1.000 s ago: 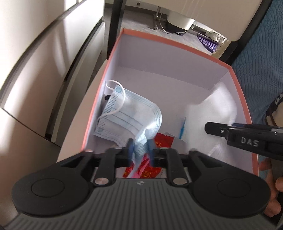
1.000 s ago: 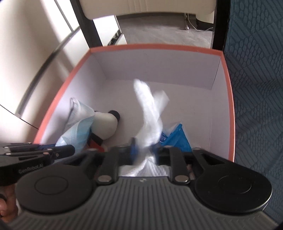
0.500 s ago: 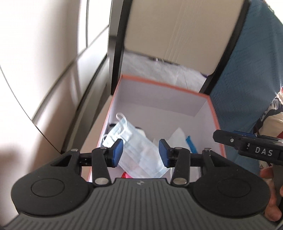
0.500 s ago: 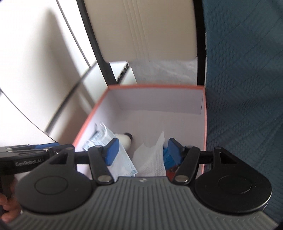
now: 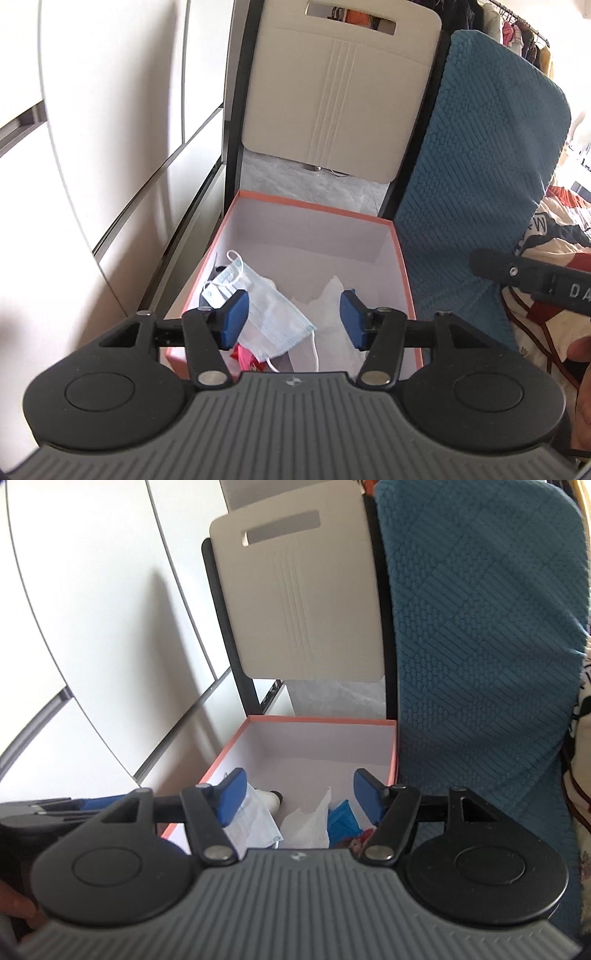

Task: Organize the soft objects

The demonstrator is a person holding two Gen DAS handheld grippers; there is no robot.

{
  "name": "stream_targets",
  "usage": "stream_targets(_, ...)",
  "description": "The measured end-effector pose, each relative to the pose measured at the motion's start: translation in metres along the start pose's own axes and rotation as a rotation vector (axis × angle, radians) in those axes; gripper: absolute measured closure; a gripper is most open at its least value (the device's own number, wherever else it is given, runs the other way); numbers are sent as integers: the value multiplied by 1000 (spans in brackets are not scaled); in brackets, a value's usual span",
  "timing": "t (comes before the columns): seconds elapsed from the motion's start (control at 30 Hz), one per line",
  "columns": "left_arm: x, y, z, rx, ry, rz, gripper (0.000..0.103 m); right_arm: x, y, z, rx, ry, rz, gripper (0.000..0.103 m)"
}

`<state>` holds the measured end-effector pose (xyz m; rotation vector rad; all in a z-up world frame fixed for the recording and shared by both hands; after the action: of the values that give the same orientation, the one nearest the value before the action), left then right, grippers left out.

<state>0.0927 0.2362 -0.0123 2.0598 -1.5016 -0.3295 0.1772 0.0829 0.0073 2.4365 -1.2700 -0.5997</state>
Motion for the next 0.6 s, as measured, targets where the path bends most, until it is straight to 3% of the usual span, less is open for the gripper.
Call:
stream_targets(0.1, 3, 14, 8, 20, 4, -18, 24, 3, 13, 7, 12, 7, -5, 34)
stream_targets(0.3, 4, 40, 15, 102, 2, -50, 5, 12, 38, 24, 26, 39, -2, 33)
stream_targets(0.37, 3, 43, 20, 119, 7, -76, 4, 15, 46, 28, 44, 33, -2, 25)
stream_targets(0.4, 3, 45, 22, 114, 15, -79, 4, 19, 48, 31, 53, 27, -3, 16)
stream_targets(0.6, 21, 55, 45, 113, 10, -49, 2, 40, 63, 54, 39, 4, 20, 16)
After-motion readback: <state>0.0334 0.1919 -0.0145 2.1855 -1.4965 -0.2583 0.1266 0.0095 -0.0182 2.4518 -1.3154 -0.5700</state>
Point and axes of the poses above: each gripper's, at about its wrist camera, not at the fingertips, and y roughly against the way its jaws point, x to its right, z to its underside, the point moved 10 cm from there along -y, roughly the way its jaws point, and after that the axes turned 8 degrees about x, right-handed, at the moved point
